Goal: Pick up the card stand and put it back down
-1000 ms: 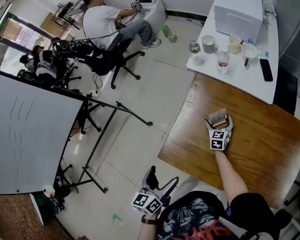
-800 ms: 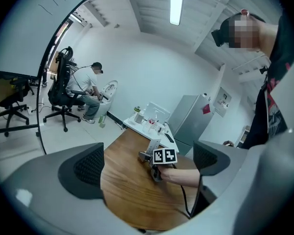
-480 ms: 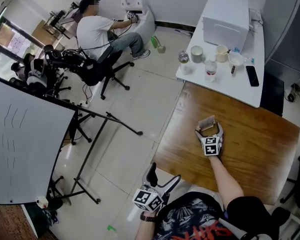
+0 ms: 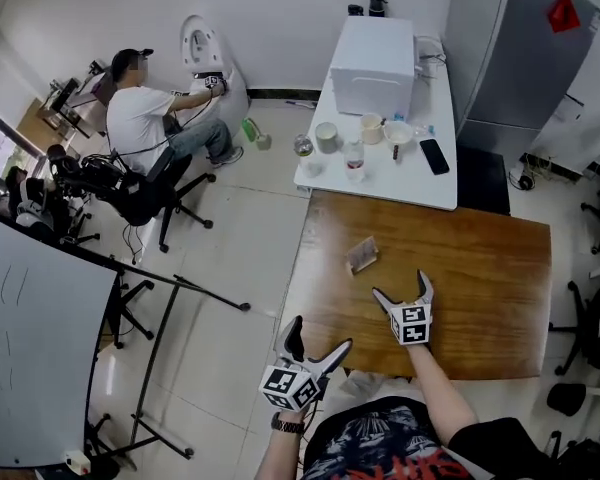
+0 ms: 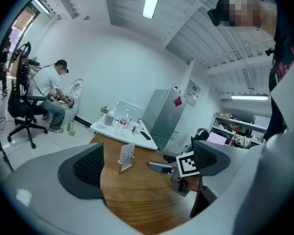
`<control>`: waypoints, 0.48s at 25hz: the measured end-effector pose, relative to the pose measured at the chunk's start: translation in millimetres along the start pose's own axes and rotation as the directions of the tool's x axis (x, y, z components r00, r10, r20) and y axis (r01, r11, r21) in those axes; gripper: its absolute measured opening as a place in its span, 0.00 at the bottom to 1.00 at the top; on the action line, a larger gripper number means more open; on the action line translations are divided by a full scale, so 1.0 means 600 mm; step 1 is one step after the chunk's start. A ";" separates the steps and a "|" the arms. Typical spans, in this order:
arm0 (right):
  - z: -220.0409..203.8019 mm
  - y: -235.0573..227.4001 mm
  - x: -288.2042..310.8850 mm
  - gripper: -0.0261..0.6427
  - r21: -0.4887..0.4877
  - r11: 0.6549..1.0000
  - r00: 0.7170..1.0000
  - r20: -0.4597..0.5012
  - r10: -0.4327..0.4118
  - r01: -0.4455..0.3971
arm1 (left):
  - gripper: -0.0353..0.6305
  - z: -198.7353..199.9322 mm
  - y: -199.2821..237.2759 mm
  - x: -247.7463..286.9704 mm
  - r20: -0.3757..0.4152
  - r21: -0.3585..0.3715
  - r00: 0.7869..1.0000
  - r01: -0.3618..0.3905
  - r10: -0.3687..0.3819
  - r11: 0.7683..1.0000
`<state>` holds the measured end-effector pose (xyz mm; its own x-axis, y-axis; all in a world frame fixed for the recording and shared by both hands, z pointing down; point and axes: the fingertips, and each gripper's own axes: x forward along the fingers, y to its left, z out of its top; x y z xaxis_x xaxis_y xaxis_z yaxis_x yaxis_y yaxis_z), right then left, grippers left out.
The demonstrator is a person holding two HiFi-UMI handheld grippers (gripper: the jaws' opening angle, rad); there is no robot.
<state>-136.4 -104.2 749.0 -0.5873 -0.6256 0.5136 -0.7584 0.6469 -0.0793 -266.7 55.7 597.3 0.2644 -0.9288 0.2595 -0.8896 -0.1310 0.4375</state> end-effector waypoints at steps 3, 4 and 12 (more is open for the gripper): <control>0.042 -0.049 -0.088 0.81 0.019 0.999 0.996 0.085 -0.034 0.032 | 0.92 0.010 -0.042 0.042 -0.003 0.041 0.998 0.056 -0.056 0.998; 0.055 -0.063 -0.120 0.78 0.031 0.999 0.993 0.110 -0.039 0.035 | 0.92 0.011 -0.059 0.053 -0.007 0.056 0.997 0.071 -0.071 0.996; 0.114 -0.183 -0.398 0.50 0.074 0.991 0.952 0.280 -0.128 0.111 | 0.92 0.000 -0.212 0.113 -0.027 0.148 0.992 0.127 -0.125 0.981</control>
<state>67.9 -55.6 576.5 -0.5410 -0.7999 0.2596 -0.8379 0.5391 -0.0849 -135.8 9.1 559.2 0.3830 -0.8957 0.2259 -0.8940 -0.2979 0.3348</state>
